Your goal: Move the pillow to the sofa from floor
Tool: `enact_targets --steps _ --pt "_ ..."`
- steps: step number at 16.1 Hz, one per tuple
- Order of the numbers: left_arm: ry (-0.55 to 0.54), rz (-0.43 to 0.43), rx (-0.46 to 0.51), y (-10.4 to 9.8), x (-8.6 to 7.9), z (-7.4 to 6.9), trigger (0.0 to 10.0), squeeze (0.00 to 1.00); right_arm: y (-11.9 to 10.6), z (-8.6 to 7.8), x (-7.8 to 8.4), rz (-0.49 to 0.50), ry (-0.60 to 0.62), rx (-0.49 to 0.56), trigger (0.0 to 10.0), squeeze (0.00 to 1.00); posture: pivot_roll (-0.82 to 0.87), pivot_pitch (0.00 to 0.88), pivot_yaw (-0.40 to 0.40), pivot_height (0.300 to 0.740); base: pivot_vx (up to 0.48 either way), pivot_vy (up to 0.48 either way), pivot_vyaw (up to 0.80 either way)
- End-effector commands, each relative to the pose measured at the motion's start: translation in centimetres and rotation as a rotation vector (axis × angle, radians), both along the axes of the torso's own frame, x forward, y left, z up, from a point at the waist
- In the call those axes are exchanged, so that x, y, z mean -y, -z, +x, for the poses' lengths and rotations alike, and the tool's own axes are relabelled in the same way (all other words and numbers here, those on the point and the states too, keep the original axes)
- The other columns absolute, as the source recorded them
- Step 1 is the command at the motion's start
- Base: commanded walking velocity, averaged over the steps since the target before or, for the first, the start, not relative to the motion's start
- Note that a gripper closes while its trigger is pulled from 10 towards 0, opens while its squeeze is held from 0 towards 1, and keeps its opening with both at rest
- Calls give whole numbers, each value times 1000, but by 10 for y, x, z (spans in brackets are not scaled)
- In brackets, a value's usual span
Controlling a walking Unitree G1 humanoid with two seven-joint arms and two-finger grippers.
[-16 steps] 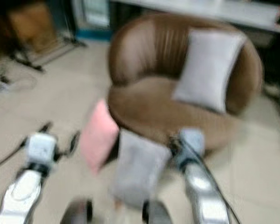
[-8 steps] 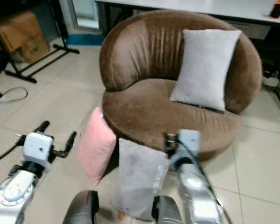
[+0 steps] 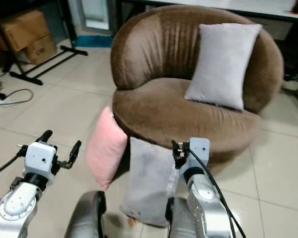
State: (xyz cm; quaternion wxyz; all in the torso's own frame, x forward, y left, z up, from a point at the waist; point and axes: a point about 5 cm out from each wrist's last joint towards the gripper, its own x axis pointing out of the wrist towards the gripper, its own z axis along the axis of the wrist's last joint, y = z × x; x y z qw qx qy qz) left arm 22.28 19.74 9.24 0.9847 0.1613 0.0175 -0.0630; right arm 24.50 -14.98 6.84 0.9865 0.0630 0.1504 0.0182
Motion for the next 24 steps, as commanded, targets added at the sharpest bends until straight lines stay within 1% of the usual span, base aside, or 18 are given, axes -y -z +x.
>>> enact_targets --steps 1,2,6,9,15,19,20,22,24 --pt "-18 8 -10 2 -1 -1 10000 67 1 2 0 5 -10 -7 10000 0 -5 0 -13 516 0 0 0" --pt "-17 8 -9 3 0 -2 10000 71 1 2 -1 0 -19 -5 10000 0 -8 0 -21 502 0 0 0" --pt "-30 -6 -5 6 2 -2 10000 75 -2 5 -2 -28 -68 12 10000 0 -18 0 -42 468 0 0 0" --pt "-19 -28 -6 6 4 -3 10000 75 -2 6 0 -39 -73 11 10000 0 -19 0 -49 468 87 0 0" --pt "-28 -24 6 4 -1 -4 10000 75 -3 10 -2 -45 -90 15 10000 0 -4 0 -54 468 378 0 0" --pt "-29 -20 6 4 -1 -4 10000 71 -2 10 -3 -41 -98 13 10000 0 -4 0 -54 468 386 0 0" --pt "-29 -18 8 4 -1 -4 10000 71 -1 10 -3 -58 -127 6 10000 0 -2 0 -55 468 319 0 0" --pt "-33 -7 2 5 0 -5 10000 67 0 9 -7 -104 -179 3 10000 0 0 0 -58 468 0 0 800" --pt "-32 -4 7 5 0 -6 10000 67 2 9 -6 -108 -176 -6 10000 0 3 0 -61 468 0 0 322"
